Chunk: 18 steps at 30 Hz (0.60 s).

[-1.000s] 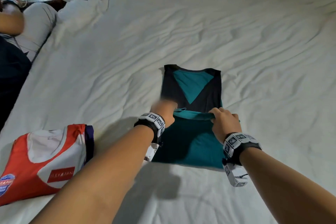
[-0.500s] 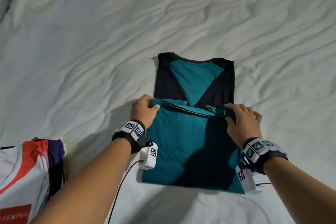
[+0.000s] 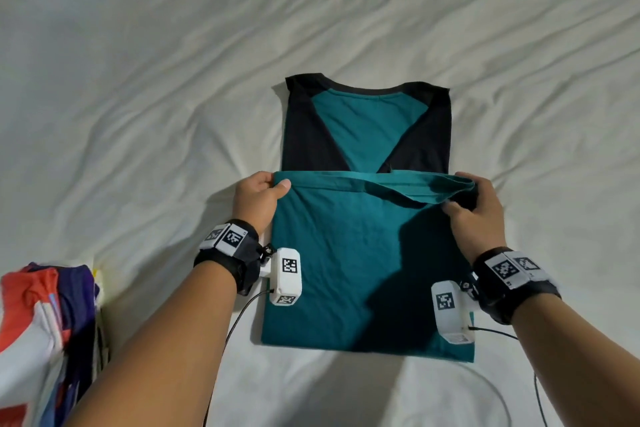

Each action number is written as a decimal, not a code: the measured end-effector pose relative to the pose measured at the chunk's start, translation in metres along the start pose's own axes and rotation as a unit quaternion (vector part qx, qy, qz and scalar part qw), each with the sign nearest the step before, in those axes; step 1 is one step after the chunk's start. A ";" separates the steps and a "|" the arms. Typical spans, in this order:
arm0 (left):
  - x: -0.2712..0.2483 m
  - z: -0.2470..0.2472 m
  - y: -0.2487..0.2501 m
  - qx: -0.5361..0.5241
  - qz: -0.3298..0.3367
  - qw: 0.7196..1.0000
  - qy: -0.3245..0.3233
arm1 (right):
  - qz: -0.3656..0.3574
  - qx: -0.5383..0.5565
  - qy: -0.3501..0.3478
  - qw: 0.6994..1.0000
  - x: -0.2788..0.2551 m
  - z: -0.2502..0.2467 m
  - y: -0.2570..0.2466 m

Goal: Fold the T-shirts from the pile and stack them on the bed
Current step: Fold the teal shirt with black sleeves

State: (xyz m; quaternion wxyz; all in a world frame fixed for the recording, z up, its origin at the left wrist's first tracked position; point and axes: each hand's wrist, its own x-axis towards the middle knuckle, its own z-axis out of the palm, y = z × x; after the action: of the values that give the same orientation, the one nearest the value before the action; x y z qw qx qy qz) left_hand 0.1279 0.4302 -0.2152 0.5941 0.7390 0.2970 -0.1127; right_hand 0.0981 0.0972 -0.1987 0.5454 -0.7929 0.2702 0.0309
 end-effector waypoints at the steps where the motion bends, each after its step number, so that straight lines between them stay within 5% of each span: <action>1: -0.001 0.000 0.001 -0.007 -0.003 1.000 0.005 | 0.000 0.007 0.025 1.000 0.005 0.000 0.002; 7: -0.003 0.005 0.002 -0.019 0.017 0.999 0.037 | 0.061 0.045 0.085 0.994 0.020 0.001 0.004; 10: -0.017 0.009 0.006 0.130 0.081 0.978 0.139 | 0.013 -0.111 0.129 0.985 0.000 0.001 -0.012; 12: -0.046 0.022 0.002 0.305 0.177 0.918 0.182 | -0.096 -0.261 0.111 0.954 -0.030 0.010 -0.016; 14: -0.088 0.052 -0.005 0.463 0.280 0.837 0.081 | -0.204 -0.371 0.024 0.906 -0.062 0.033 -0.005; 16: -0.111 0.081 -0.029 0.561 0.309 0.766 -0.052 | -0.243 -0.454 -0.080 0.854 -0.084 0.053 0.015; 18: -0.105 0.089 -0.049 0.585 0.309 0.746 -0.075 | -0.233 -0.496 -0.126 0.827 -0.086 0.059 0.034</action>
State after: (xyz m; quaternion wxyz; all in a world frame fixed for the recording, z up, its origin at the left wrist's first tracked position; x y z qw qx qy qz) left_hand 0.0325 0.3200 -0.2243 0.0680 0.9822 -0.1173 -0.1302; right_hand 0.0231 0.1744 -0.2218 0.0994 -0.9852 -0.0455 0.1324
